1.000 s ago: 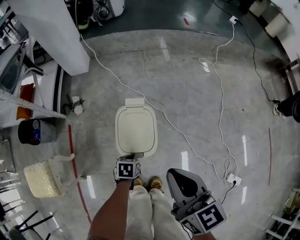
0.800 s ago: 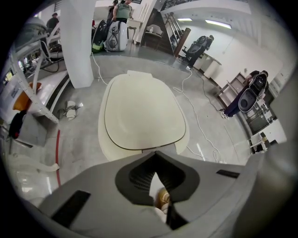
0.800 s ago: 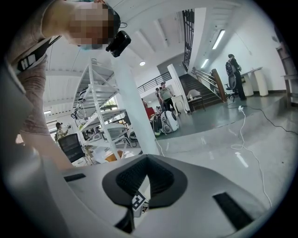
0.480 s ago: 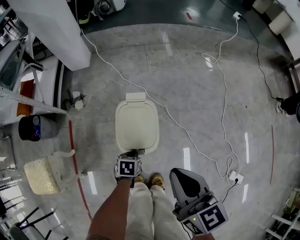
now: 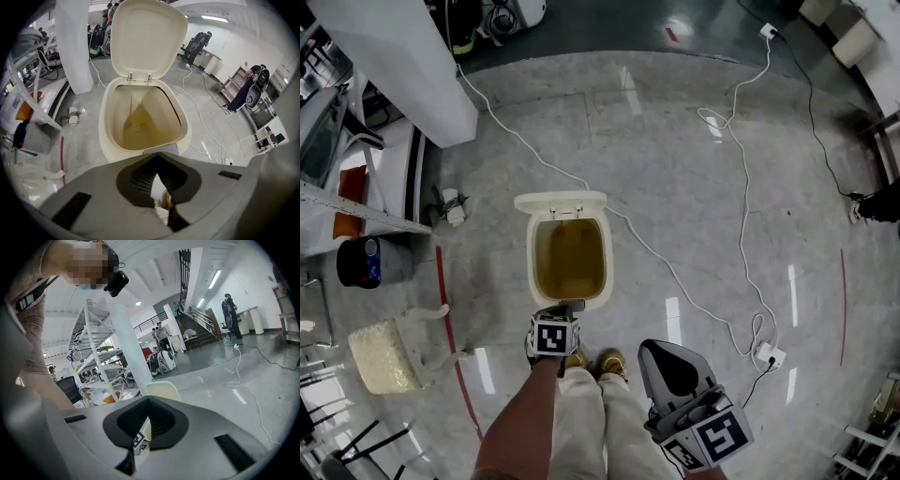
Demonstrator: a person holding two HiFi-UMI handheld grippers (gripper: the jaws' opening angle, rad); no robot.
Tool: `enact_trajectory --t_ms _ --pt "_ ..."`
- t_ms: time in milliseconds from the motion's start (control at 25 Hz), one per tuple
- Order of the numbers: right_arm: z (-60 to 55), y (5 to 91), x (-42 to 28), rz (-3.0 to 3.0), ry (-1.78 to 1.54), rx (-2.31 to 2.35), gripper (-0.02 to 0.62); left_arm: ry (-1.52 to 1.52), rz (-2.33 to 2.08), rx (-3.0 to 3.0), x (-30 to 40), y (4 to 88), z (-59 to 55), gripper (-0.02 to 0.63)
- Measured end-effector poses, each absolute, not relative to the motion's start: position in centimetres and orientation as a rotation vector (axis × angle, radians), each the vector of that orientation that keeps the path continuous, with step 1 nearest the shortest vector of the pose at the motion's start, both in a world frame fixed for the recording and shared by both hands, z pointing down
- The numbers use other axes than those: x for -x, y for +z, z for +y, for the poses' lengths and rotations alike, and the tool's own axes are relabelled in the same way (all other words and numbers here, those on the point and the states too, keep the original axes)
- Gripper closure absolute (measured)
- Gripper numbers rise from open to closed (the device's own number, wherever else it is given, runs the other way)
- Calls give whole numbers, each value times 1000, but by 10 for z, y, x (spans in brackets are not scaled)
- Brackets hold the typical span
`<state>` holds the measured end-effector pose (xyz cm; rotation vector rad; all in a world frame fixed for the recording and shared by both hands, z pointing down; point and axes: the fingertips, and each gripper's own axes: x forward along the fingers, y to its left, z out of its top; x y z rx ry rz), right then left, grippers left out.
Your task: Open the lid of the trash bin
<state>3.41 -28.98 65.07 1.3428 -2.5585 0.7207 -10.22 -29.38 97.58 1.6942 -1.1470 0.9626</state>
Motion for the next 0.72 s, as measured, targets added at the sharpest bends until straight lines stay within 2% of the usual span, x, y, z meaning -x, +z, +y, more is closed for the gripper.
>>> enact_trajectory --t_ms 400,720 --pt "-293 616 -34 -2586 699 -1351 563 933 -1159 -1642 107 932 -305 614" --pt "-281 548 -37 -2607 681 -1317 563 803 -1184 -1697 105 814 -327 614"
